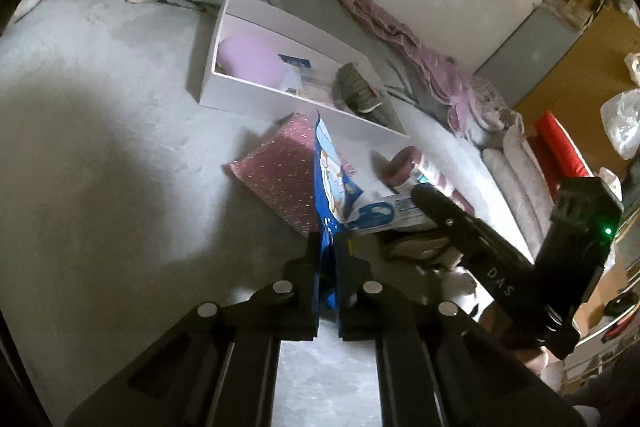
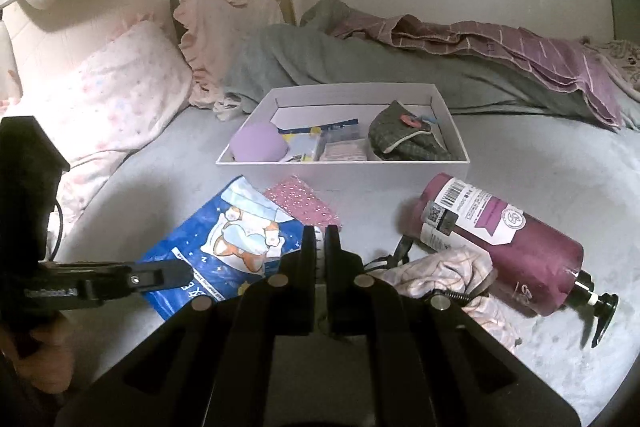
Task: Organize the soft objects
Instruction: 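Lift the blue printed bag with the left tool toward the box, then lower the blue printed bag into the white box and open the left tool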
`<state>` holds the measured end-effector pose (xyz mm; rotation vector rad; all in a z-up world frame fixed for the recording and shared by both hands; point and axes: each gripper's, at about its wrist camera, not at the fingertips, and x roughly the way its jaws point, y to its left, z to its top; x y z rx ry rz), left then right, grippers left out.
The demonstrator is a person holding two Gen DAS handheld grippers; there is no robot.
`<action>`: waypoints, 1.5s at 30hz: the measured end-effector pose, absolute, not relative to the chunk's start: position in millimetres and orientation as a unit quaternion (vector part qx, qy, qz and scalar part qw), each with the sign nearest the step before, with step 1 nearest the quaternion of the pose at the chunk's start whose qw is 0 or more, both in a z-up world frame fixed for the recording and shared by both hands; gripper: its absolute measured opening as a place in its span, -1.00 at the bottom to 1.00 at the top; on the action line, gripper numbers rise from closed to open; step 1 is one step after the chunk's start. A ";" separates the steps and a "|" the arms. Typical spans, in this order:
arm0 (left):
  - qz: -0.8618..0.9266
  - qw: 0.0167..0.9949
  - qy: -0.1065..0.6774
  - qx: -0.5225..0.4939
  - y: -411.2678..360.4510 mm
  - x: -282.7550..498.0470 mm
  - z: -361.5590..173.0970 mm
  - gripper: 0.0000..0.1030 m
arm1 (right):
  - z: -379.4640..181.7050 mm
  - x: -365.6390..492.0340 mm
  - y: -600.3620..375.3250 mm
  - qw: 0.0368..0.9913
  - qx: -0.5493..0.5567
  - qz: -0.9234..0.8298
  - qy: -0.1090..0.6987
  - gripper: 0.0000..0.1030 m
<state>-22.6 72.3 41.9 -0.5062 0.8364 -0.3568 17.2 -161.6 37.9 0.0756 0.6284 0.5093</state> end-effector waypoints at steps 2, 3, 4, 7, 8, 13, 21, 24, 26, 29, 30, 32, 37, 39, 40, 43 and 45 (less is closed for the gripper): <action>-0.174 0.869 0.397 -0.240 70.2 -23.5 48.5 -0.94 | 40.8 18.3 -164.2 0.913 0.053 0.262 0.308 -0.90; -0.175 0.870 0.395 -0.238 69.1 -23.4 52.4 -0.94 | 42.3 19.2 -164.7 0.912 0.056 0.264 0.309 -0.90; -0.178 0.871 0.393 -0.236 67.9 -21.9 58.0 -0.94 | 44.9 20.5 -166.0 0.912 0.060 0.266 0.308 -0.90; -0.186 0.876 0.375 -0.240 67.8 -15.1 77.7 -0.94 | 53.0 26.5 -171.3 0.910 0.077 0.268 0.308 -0.90; -0.185 0.878 0.368 -0.244 68.4 -11.7 84.3 -0.94 | 56.4 28.2 -173.6 0.909 0.084 0.268 0.308 -0.90; -0.187 0.882 0.333 -0.274 71.9 13.5 119.1 -0.95 | 88.5 48.8 -187.4 0.910 0.123 0.259 0.300 -0.90; -0.198 0.867 0.282 -0.360 84.4 81.0 156.4 -0.94 | 139.7 103.7 -185.4 0.918 0.177 0.257 0.243 -0.90; -0.186 0.863 0.275 -0.381 87.3 105.9 160.3 -0.94 | 152.3 128.9 -182.1 0.922 0.194 0.239 0.234 -0.90; -0.176 0.859 0.268 -0.398 89.5 124.1 155.3 -0.94 | 154.5 143.3 -179.2 0.926 0.203 0.225 0.226 -0.90; -0.154 0.860 0.264 -0.408 89.6 144.0 136.9 -0.94 | 145.3 161.1 -171.9 0.932 0.201 0.205 0.221 -0.90; -0.150 0.859 0.266 -0.412 89.6 147.2 130.6 -0.94 | 139.0 166.0 -169.4 0.934 0.198 0.198 0.221 -0.90; -0.147 0.847 0.279 -0.429 90.0 159.5 106.9 -0.94 | 118.0 174.7 -165.1 0.929 0.207 0.206 0.228 -0.90; -0.125 0.833 0.309 -0.442 90.0 173.8 68.1 -0.94 | 89.8 186.2 -157.8 0.923 0.188 0.211 0.261 -0.90; -0.113 0.834 0.313 -0.439 91.1 175.9 62.5 -0.94 | 87.1 188.2 -160.8 0.918 0.198 0.213 0.268 -0.90; -0.110 0.834 0.315 -0.439 91.9 176.4 61.1 -0.94 | 86.0 188.3 -162.3 0.918 0.199 0.212 0.269 -0.90; -0.101 0.838 0.318 -0.432 93.5 177.0 57.3 -0.94 | 84.6 189.3 -162.1 0.921 0.190 0.199 0.277 -0.90; -0.095 0.839 0.326 -0.426 89.8 181.1 53.2 -0.94 | 81.5 191.2 -161.4 0.919 0.188 0.196 0.287 -0.90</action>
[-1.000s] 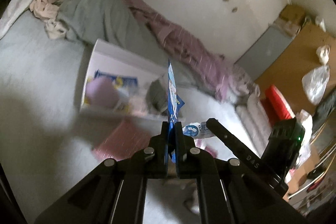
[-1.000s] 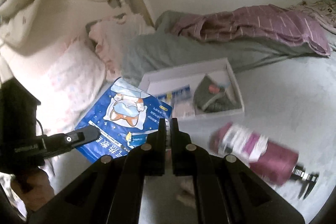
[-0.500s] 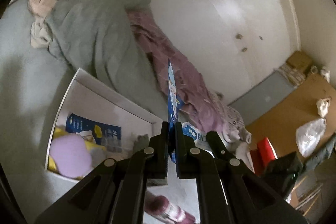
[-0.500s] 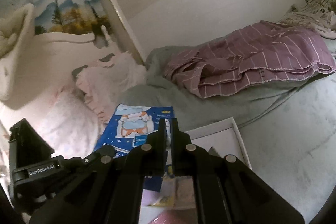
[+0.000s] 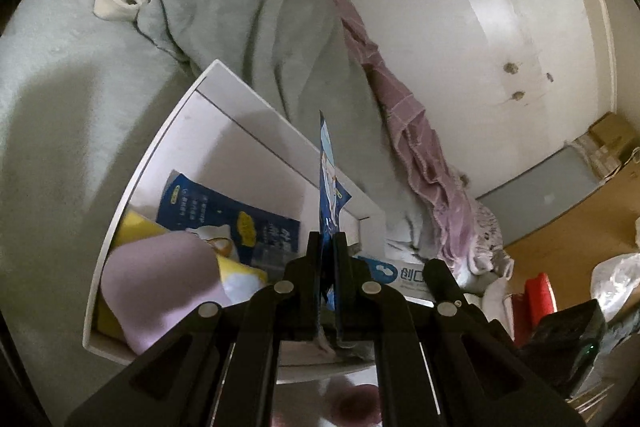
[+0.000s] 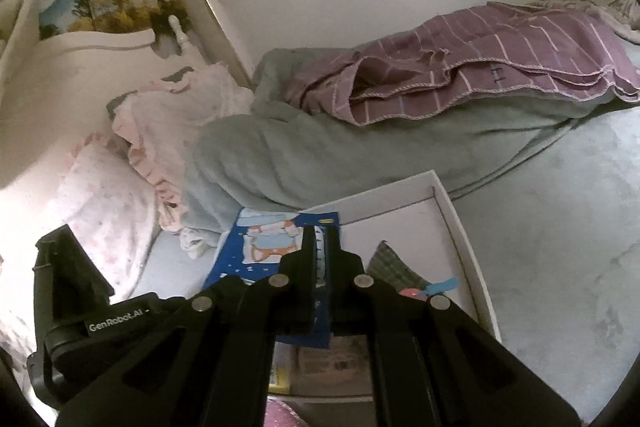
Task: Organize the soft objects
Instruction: 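Lower the blue printed bag into the white box and open the left tool, then move the open left tool to the pink glittery scrub pad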
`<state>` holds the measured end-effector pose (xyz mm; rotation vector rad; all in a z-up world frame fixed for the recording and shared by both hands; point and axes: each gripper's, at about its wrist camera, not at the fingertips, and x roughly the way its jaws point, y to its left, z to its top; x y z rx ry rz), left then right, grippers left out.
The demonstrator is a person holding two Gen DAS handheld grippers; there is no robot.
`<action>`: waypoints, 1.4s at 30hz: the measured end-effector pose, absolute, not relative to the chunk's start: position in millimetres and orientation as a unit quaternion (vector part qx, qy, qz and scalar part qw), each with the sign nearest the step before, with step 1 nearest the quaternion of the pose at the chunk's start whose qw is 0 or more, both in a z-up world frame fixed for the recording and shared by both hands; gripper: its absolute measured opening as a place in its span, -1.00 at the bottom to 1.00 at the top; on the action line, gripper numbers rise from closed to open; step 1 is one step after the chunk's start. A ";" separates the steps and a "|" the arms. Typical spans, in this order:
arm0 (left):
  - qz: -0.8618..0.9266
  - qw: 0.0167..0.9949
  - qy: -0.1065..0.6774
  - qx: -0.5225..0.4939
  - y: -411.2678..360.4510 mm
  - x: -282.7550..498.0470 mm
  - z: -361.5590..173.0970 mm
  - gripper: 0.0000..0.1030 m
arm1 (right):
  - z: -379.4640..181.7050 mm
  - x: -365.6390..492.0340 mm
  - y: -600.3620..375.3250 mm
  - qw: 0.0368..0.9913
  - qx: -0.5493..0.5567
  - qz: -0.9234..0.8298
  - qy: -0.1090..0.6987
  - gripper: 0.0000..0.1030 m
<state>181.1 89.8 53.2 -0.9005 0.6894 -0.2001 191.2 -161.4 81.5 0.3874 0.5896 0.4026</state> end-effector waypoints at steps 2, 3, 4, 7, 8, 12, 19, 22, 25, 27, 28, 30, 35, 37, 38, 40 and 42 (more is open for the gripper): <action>-0.085 0.840 0.341 -0.413 86.8 185.5 49.3 -0.94 | 77.1 195.6 -159.3 0.915 0.184 0.196 0.301 -0.90; -0.075 0.843 0.348 -0.403 88.4 186.4 48.8 -0.94 | 74.8 197.4 -158.1 0.914 0.181 0.194 0.308 -0.90; -0.066 0.846 0.356 -0.392 86.6 188.7 47.9 -0.94 | 72.1 199.3 -157.3 0.911 0.179 0.193 0.316 -0.90; -0.057 0.852 0.367 -0.369 81.6 195.3 48.5 -0.94 | 67.3 203.0 -158.1 0.905 0.186 0.196 0.329 -0.90; -0.059 0.853 0.364 -0.371 81.2 196.8 49.3 -0.94 | 66.9 203.0 -159.1 0.905 0.186 0.195 0.330 -0.90; -0.055 0.852 0.368 -0.368 79.3 202.5 47.8 -0.94 | 67.6 201.8 -162.3 0.906 0.187 0.192 0.329 -0.90; -0.011 0.859 0.379 -0.343 66.0 214.1 38.6 -0.90 | 69.7 199.9 -166.8 0.909 0.184 0.183 0.326 -0.90; -0.004 0.862 0.379 -0.337 63.2 214.6 40.7 -0.83 | 70.0 200.4 -167.4 0.909 0.185 0.181 0.327 -0.90; -0.012 0.860 0.393 -0.324 61.3 214.3 46.6 -0.65 | 70.8 199.8 -168.2 0.909 0.184 0.181 0.327 -0.90; -0.019 0.861 0.402 -0.311 60.7 212.6 52.4 -0.31 | 71.3 199.6 -168.6 0.909 0.184 0.182 0.327 -0.90; -0.020 0.864 0.401 -0.303 60.7 209.9 57.0 0.02 | 71.3 199.5 -168.5 0.909 0.184 0.182 0.327 -0.90; -0.015 0.873 0.388 -0.295 61.6 203.5 66.1 0.30 | 72.1 199.5 -168.9 0.909 0.183 0.183 0.327 -0.90; 0.010 0.882 0.377 -0.283 70.3 186.3 89.4 0.33 | 76.4 198.0 -170.1 0.908 0.181 0.189 0.327 -0.90; 0.031 0.877 0.402 -0.261 72.6 179.2 98.6 0.33 | 79.0 196.6 -170.1 0.906 0.181 0.193 0.329 -0.90; 0.037 0.875 0.413 -0.251 73.2 176.1 102.7 0.33 | 80.5 195.8 -169.1 0.903 0.182 0.198 0.334 -0.90; 0.061 0.871 0.429 -0.232 73.9 165.6 115.1 0.33 | 83.6 193.9 -166.8 0.895 0.185 0.214 0.344 -0.90; 0.075 0.873 0.431 -0.217 73.5 152.7 125.9 0.33 | 85.8 191.7 -164.9 0.886 0.196 0.235 0.348 -0.90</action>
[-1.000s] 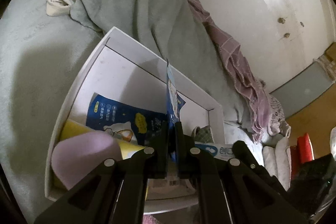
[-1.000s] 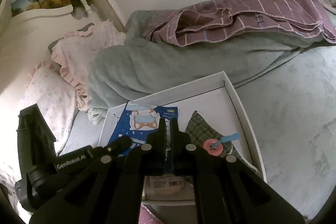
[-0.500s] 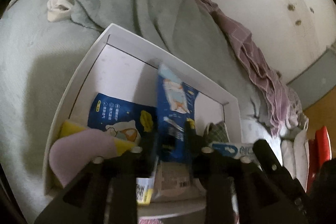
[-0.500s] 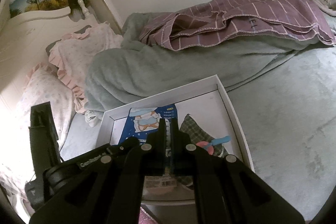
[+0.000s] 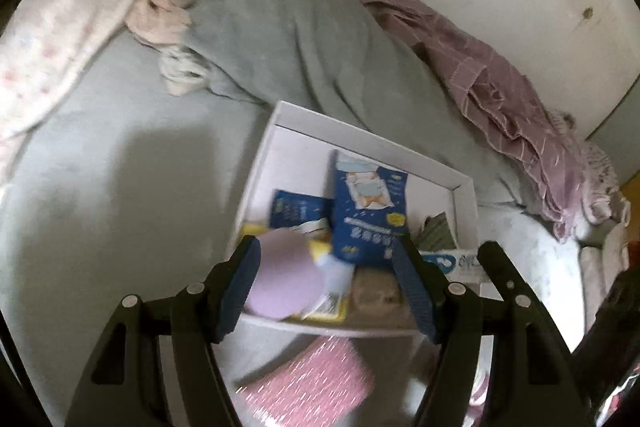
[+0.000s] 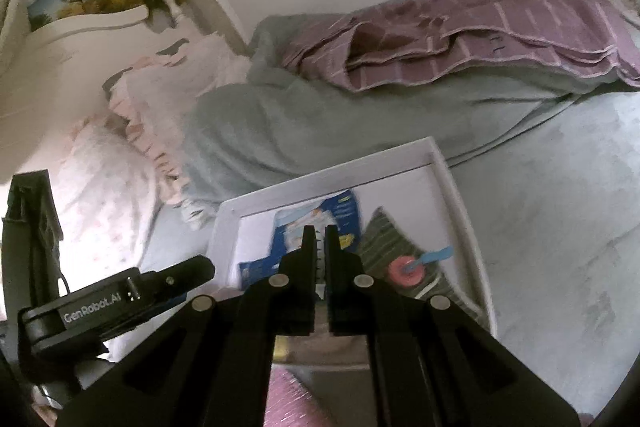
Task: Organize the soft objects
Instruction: 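Move the open left tool to the pink glittery scrub pad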
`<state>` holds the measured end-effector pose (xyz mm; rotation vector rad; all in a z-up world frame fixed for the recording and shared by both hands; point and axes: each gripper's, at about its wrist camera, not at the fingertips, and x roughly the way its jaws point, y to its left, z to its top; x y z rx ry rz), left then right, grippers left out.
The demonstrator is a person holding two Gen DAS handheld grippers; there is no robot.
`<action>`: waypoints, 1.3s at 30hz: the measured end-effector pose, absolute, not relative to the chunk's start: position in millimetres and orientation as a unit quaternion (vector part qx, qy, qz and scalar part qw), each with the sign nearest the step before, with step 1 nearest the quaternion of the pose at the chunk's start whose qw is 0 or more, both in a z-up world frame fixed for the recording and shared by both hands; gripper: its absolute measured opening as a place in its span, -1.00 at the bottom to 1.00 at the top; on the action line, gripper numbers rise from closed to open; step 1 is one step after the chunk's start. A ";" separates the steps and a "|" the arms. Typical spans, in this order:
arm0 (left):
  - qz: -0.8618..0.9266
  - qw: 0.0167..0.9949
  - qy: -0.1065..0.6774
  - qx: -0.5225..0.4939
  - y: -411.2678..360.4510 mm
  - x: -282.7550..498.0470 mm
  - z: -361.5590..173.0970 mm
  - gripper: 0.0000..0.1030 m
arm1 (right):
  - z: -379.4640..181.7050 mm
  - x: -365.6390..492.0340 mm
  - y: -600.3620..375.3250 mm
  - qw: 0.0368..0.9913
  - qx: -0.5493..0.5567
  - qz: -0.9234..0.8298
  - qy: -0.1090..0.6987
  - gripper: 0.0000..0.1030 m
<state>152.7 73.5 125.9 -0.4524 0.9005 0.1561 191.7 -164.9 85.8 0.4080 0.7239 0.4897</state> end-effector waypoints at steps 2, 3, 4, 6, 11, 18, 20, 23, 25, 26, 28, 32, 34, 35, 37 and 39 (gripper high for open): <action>0.074 0.874 0.438 -0.199 70.2 144.3 133.8 0.33 | 85.3 190.6 -161.4 0.871 0.213 0.262 0.358 -0.90; 0.070 0.875 0.440 -0.192 68.3 141.9 135.5 0.33 | 83.9 190.8 -160.0 0.864 0.219 0.271 0.364 -0.90; 0.061 0.877 0.440 -0.182 66.5 138.6 138.4 0.33 | 81.6 190.7 -158.0 0.856 0.224 0.278 0.373 -0.90; 0.051 0.880 0.442 -0.167 63.0 134.4 142.8 0.33 | 75.5 190.5 -154.3 0.845 0.226 0.284 0.393 -0.90; 0.072 0.888 0.440 -0.116 52.1 122.0 152.0 0.33 | 58.3 190.6 -147.3 0.820 0.236 0.287 0.435 -0.90; 0.071 0.888 0.434 -0.134 56.7 113.4 159.0 0.33 | 36.7 197.3 -144.9 0.795 0.263 0.282 0.468 -0.90; 0.082 0.886 0.435 -0.140 61.1 112.0 159.0 0.33 | 34.1 198.1 -147.4 0.784 0.288 0.293 0.465 -0.90; 0.080 0.887 0.428 -0.153 65.4 108.0 162.0 0.33 | 30.9 198.6 -146.6 0.782 0.299 0.289 0.464 -0.90; 0.081 0.889 0.423 -0.156 66.5 105.7 163.6 0.33 | 24.7 199.8 -142.5 0.779 0.298 0.284 0.473 -0.90; 0.083 0.889 0.422 -0.154 66.7 105.2 163.8 0.33 | 21.4 200.4 -140.5 0.774 0.303 0.285 0.478 -0.90; 0.086 0.888 0.426 -0.152 68.2 106.8 162.1 0.33 | 14.0 201.8 -136.7 0.766 0.306 0.283 0.490 -0.86; 0.083 0.886 0.423 -0.172 75.1 106.6 159.3 0.33 | 11.6 203.6 -135.1 0.772 0.257 0.247 0.526 -0.76; 0.075 0.887 0.414 -0.189 79.5 106.0 157.2 0.33 | 17.6 202.5 -136.5 0.777 0.242 0.243 0.527 -0.49; 0.070 0.887 0.412 -0.195 80.8 106.5 155.5 0.33 | 21.6 201.4 -137.6 0.783 0.235 0.240 0.524 -0.33; 0.060 0.885 0.413 -0.206 83.0 108.5 150.6 0.33 | 33.6 196.5 -139.2 0.801 0.217 0.232 0.507 0.42; 0.061 0.884 0.416 -0.205 82.8 110.9 146.8 0.33 | 43.6 192.3 -140.5 0.817 0.198 0.224 0.493 0.51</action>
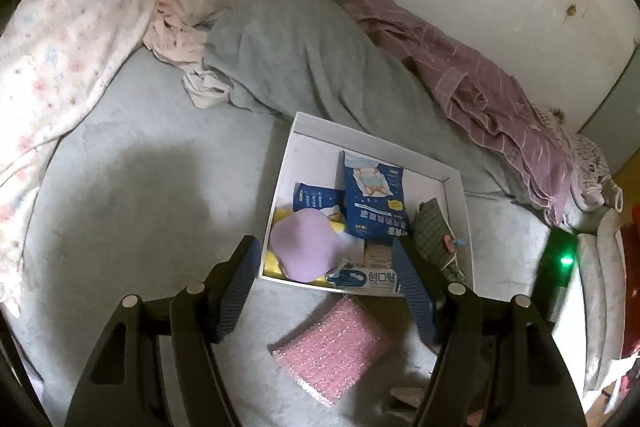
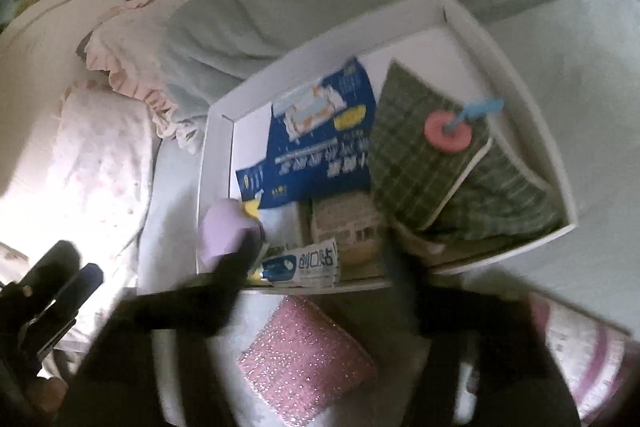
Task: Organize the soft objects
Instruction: 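Move the open left tool to the pink glittery scrub pad, then close the left tool on the pink glittery scrub pad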
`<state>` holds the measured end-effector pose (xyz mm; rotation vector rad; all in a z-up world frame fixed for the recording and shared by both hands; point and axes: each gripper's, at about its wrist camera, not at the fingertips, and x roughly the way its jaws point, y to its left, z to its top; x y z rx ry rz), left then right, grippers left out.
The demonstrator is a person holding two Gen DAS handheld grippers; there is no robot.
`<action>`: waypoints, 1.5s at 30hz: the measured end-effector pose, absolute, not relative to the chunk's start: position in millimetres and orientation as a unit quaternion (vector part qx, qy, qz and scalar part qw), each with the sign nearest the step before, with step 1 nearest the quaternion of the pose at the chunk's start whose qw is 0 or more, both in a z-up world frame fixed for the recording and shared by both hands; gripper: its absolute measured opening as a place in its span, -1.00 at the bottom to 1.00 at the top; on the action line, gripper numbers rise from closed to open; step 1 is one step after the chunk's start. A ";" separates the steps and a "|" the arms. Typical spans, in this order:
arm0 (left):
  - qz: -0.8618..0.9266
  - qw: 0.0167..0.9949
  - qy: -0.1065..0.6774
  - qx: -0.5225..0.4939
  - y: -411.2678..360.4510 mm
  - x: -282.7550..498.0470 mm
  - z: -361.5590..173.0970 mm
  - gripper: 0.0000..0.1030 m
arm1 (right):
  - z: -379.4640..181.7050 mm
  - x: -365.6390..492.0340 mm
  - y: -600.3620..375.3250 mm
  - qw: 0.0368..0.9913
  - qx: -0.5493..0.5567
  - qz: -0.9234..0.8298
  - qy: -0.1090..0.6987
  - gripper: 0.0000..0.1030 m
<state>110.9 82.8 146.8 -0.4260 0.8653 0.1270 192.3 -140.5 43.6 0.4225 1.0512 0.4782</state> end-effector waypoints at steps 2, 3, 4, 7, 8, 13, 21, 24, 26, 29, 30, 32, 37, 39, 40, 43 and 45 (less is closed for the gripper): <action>0.071 0.883 0.428 -0.179 77.6 115.2 142.9 0.33 | 51.1 188.8 -140.8 0.825 0.183 0.222 0.487 0.51; 0.076 0.883 0.434 -0.162 74.1 117.6 141.1 0.33 | 54.4 187.4 -141.4 0.826 0.175 0.223 0.488 0.51; 0.079 0.883 0.437 -0.150 71.7 118.4 139.6 0.33 | 56.4 186.9 -141.7 0.826 0.169 0.224 0.489 0.51; 0.082 0.883 0.447 -0.121 66.2 121.7 133.9 0.33 | 62.9 183.6 -142.3 0.831 0.149 0.226 0.486 0.51; 0.075 0.884 0.446 -0.119 66.4 121.5 130.4 0.33 | 64.7 182.6 -143.1 0.832 0.147 0.228 0.483 0.51; 0.066 0.872 0.459 -0.156 87.0 117.3 116.0 0.32 | 70.5 180.5 -147.1 0.828 0.188 0.270 0.454 -0.22; 0.058 0.847 0.500 -0.172 106.6 117.8 97.0 0.10 | 44.1 189.8 -116.9 0.791 0.193 0.296 0.500 -0.70; 0.052 0.844 0.509 -0.160 105.6 118.0 93.9 0.09 | 34.8 191.7 -110.2 0.794 0.166 0.264 0.522 -0.70; 0.041 0.841 0.518 -0.153 102.7 119.4 91.3 0.10 | 31.1 192.7 -110.8 0.797 0.155 0.248 0.528 -0.70; 0.027 0.835 0.529 -0.147 97.4 122.1 86.8 0.10 | 30.5 193.1 -112.5 0.797 0.154 0.245 0.529 -0.70; 0.025 0.834 0.533 -0.143 94.9 123.4 85.9 0.09 | 31.2 192.8 -112.9 0.800 0.149 0.242 0.529 -0.70; 0.019 0.832 0.538 -0.134 89.1 124.7 84.6 0.10 | 31.8 192.5 -114.5 0.803 0.141 0.234 0.530 -0.70; 0.007 0.833 0.541 -0.120 79.5 124.8 84.3 0.10 | 37.0 190.3 -121.0 0.803 0.135 0.226 0.534 -0.69; 0.002 0.832 0.543 -0.116 76.4 124.6 84.4 0.10 | 40.2 189.5 -123.2 0.805 0.131 0.224 0.534 -0.68; 0.000 0.831 0.544 -0.115 75.2 124.8 84.0 0.10 | 42.2 188.9 -125.1 0.805 0.132 0.224 0.534 -0.65; -0.010 0.824 0.554 -0.121 72.2 126.8 79.8 0.10 | 46.4 187.4 -129.3 0.806 0.135 0.221 0.532 -0.45; -0.019 0.819 0.560 -0.122 69.7 129.1 75.6 0.10 | 49.4 185.9 -131.4 0.808 0.135 0.219 0.530 -0.23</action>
